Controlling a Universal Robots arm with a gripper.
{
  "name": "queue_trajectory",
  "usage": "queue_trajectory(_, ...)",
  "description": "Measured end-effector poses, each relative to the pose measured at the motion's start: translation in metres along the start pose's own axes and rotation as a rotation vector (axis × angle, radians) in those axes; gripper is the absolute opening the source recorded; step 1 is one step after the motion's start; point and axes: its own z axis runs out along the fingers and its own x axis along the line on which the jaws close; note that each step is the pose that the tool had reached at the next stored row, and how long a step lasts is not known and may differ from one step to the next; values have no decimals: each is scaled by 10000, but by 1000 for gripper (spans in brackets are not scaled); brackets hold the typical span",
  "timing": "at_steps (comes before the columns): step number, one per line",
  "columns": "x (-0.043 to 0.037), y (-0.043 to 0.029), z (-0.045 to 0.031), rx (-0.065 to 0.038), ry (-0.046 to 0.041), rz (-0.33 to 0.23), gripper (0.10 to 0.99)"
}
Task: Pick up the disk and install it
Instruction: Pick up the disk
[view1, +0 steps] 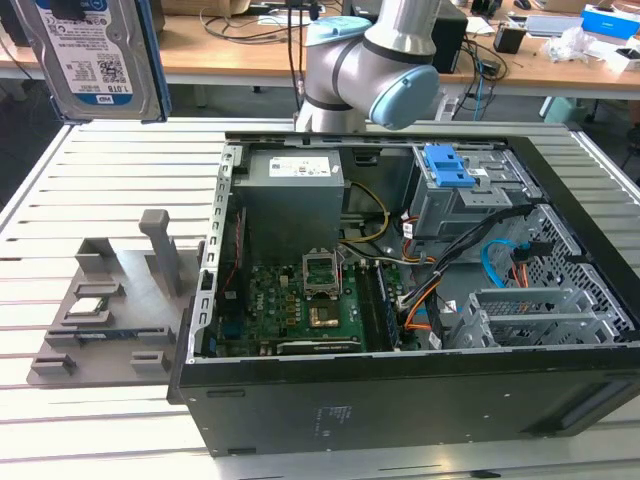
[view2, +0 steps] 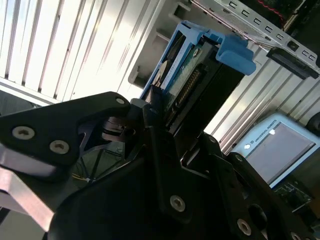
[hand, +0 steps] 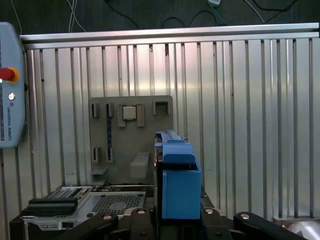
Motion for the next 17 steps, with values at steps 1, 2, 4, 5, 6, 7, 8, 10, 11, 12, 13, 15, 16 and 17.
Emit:
queue_trajectory(1, -1, -33, 0, -1, 0, -1, 357)
queue_trajectory(2, -3, -72, 1, -1, 0, -1, 357)
queue_trajectory(4, -5, -131, 2, -1, 0, 0, 357)
queue_trajectory(5, -6, -157, 2, -1, 0, 0, 357)
queue_trajectory(6, -8, -205, 3, -1, 0, 0, 357)
queue_trajectory(7, -11, -261, 5, 0, 0, -1, 357)
queue_trajectory(8, -14, -315, 5, -1, 0, 0, 357)
queue_trajectory(10, -18, -384, 6, -2, 1, 0, 357)
queue_trajectory(11, -20, -426, 7, -1, 0, 0, 357)
queue_trajectory(12, -21, -456, 8, 0, -1, 0, 357)
queue_trajectory(13, -23, -501, 9, 0, 0, -2, 357)
queue_trajectory(15, -28, -583, 10, -1, 1, 0, 357)
queue_trajectory(16, -30, -618, 11, -1, 0, 1, 357)
queue_trajectory(17, -31, -652, 11, -1, 1, 0, 357)
